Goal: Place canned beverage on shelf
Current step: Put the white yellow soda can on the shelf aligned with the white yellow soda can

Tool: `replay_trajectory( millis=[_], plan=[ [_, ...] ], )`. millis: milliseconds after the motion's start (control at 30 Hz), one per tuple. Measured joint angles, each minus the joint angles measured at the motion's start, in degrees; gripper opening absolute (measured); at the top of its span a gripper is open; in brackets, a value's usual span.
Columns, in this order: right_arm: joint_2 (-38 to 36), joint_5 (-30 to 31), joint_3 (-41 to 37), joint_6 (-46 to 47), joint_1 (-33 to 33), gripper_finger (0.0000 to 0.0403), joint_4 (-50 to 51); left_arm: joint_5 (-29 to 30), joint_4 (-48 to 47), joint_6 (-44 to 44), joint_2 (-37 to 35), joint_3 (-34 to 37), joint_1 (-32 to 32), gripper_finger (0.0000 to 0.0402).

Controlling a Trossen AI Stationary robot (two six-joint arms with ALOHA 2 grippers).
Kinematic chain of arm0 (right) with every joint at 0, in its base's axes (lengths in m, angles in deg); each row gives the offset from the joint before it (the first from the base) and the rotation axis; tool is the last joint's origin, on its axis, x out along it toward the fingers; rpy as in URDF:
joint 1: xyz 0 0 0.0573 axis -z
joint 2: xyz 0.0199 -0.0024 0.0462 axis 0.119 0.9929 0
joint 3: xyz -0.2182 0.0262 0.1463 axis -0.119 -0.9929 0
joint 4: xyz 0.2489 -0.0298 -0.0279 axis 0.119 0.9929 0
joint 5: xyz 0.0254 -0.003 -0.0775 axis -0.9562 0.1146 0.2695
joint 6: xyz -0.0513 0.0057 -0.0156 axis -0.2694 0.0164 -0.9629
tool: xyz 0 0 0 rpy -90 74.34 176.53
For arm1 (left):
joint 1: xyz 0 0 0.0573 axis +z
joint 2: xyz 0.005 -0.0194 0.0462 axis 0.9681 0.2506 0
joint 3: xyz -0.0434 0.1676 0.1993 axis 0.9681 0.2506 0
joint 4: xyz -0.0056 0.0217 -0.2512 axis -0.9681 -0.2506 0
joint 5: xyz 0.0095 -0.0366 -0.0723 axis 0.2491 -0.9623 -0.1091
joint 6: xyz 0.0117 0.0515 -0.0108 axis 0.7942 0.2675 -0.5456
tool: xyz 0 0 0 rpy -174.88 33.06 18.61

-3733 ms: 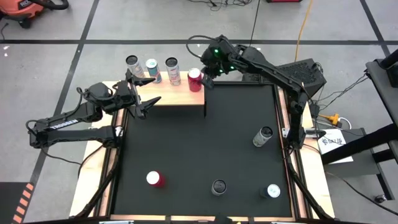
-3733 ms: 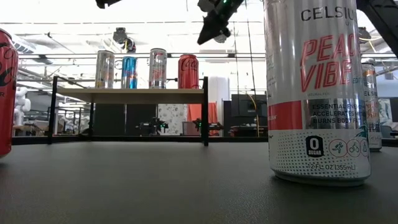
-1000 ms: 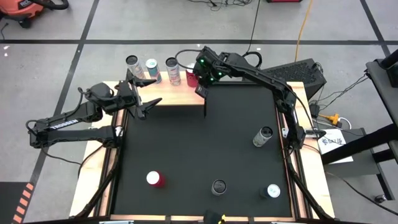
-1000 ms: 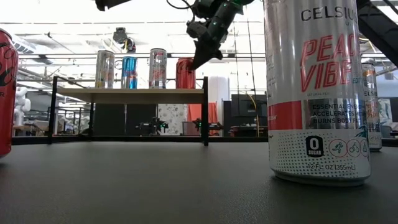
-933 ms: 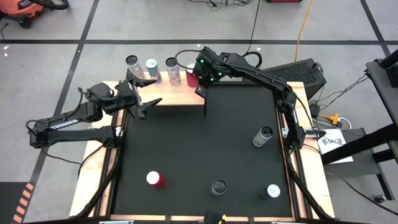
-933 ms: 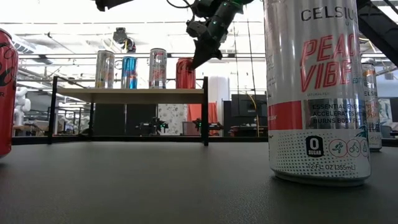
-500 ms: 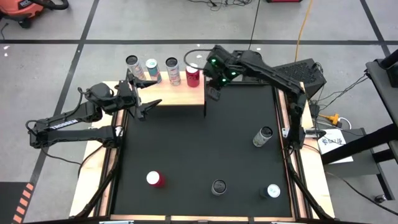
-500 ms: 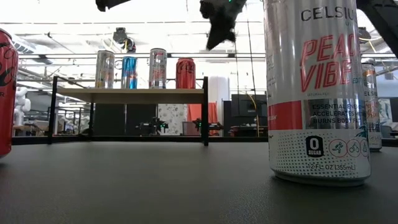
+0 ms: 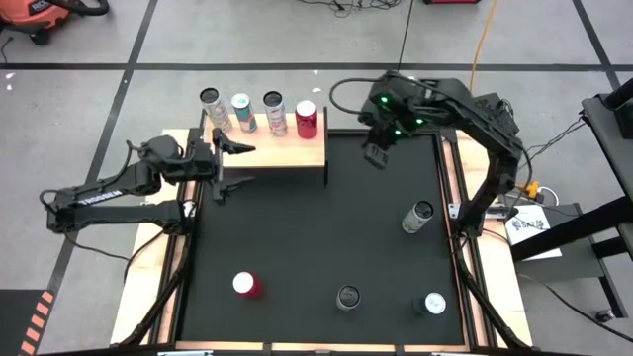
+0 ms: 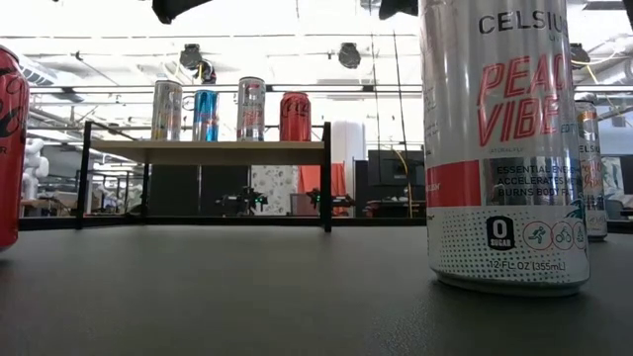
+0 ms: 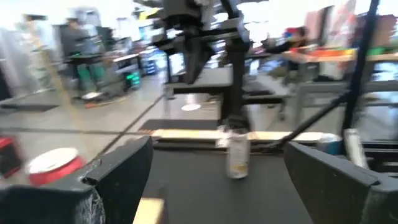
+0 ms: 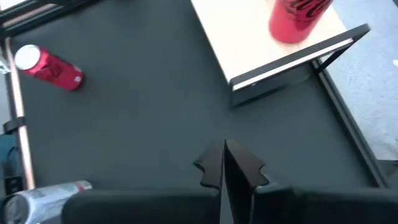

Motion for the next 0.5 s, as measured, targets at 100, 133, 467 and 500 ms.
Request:
replay_trajectory(
  millis=[100,133,467,500],
  plan=[
    [-1.13,-0.02,0.00,1.53,-1.07,0.0000,1.02,-3.79,0.44,-3.96,-0.03,-0.91,-1.80,0.0367],
    [-1.45,-0.02,0.00,1.81,-1.50,0.0000,1.37,-4.60,0.64,-6.30,-0.03,-1.21,-2.43,0.0367],
    [-2.26,-0.04,0.00,5.14,-5.31,0.0000,4.54,-14.02,-0.04,-6.11,-0.08,-1.33,-5.93,0.0367],
    [-2.26,-0.03,0.00,5.14,-5.55,0.0000,4.59,-14.00,0.14,-5.37,-0.28,-1.33,-5.92,0.0367]
  ],
)
